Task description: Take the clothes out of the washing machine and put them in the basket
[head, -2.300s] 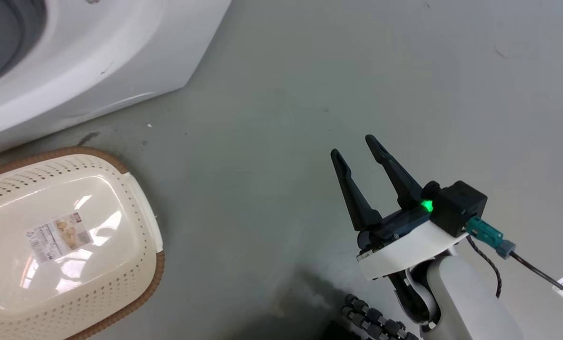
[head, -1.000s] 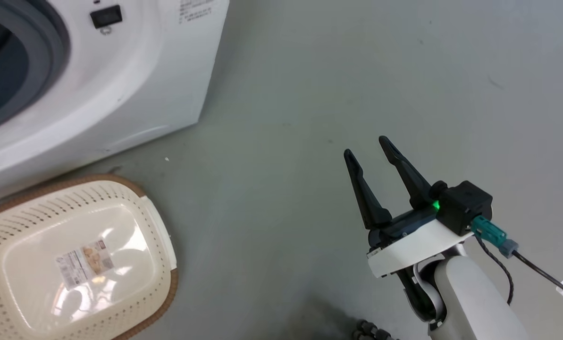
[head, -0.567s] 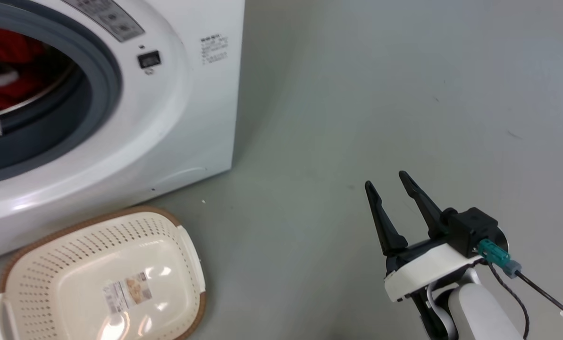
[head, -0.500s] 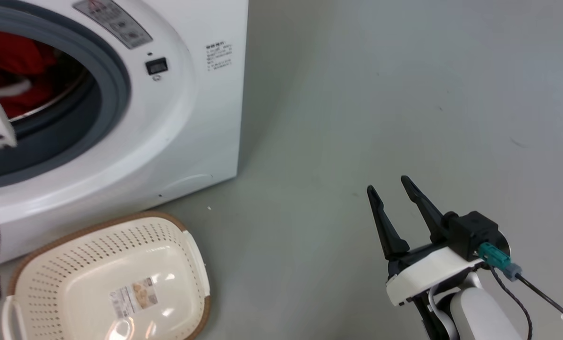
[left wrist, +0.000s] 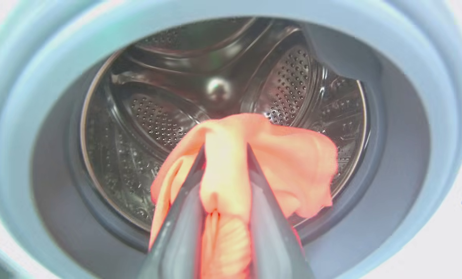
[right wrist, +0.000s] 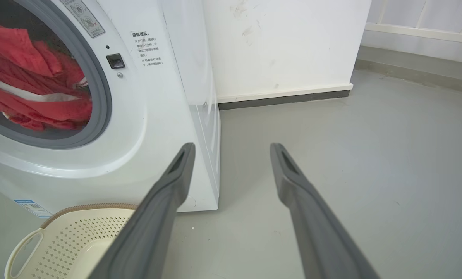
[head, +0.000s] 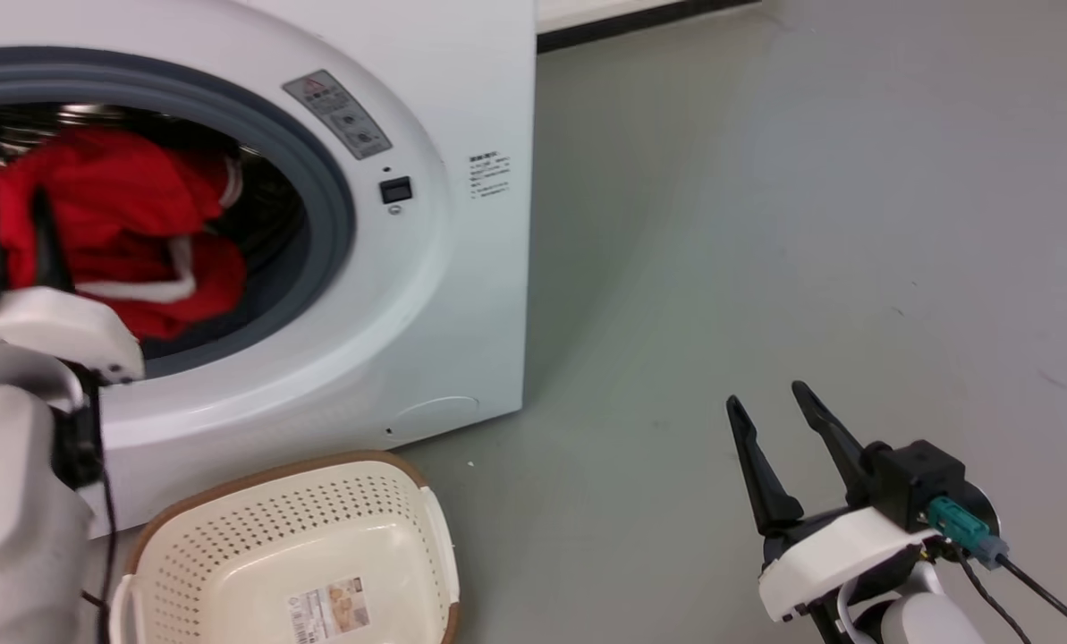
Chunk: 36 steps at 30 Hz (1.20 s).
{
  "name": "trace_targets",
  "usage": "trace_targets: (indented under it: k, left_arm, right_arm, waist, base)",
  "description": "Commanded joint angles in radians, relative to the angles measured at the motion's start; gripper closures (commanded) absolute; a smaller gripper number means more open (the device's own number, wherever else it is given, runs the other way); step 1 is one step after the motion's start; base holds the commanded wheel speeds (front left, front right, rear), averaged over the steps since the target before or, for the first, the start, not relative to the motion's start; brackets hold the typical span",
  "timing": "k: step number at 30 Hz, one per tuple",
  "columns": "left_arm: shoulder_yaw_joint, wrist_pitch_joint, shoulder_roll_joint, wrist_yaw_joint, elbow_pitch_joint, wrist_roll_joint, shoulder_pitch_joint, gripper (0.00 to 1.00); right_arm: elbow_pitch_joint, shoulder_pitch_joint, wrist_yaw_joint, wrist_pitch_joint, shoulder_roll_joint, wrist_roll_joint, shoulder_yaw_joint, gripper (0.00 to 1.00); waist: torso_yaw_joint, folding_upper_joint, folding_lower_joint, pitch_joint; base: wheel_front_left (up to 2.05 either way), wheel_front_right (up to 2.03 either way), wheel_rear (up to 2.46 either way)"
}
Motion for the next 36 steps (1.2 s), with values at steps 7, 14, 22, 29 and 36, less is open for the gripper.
trace_targets:
  k: [7,14,22,29,36]
  left_arm:
    - [0.019,-0.008,-0.055,0.019,-0.190,-0.007,0.171,1.00]
    - [0.002,-0.008,-0.107,0.057,-0.385,0.010,0.331,1.00]
    - [-0.056,0.009,-0.147,0.104,-0.597,0.036,0.517,1.00]
    - [-0.122,0.046,-0.188,0.099,-0.657,0.013,0.642,1.00]
    - [-0.141,0.016,-0.227,0.064,-0.501,-0.012,0.632,1.00]
  right_arm:
    - [-0.038,0.048,-0.001,0.032,0.002,-0.024,-0.019,0.00]
    - [-0.073,0.085,-0.001,0.068,0.002,-0.050,-0.027,0.00]
    - [-0.114,0.121,-0.001,0.103,0.002,-0.070,-0.037,0.00]
    - [-0.138,0.127,-0.001,0.115,0.002,-0.067,-0.041,0.00]
    - [-0.149,0.077,-0.001,0.110,0.002,-0.070,-0.018,0.00]
  waist:
    - [0.076,0.0000,0.0003,-0.064]
    - [0.141,0.0000,0.0003,-0.105]
    - [0.217,0.0000,0.0003,-0.122]
    - [0.262,0.0000,0.0003,-0.092]
    - [0.265,0.0000,0.0003,-0.006]
  base:
    - [0.00,0.00,0.00]
    - [0.00,0.00,0.00]
    - [0.00,0.00,0.00]
    - [0.00,0.00,0.00]
    - [0.00,0.00,0.00]
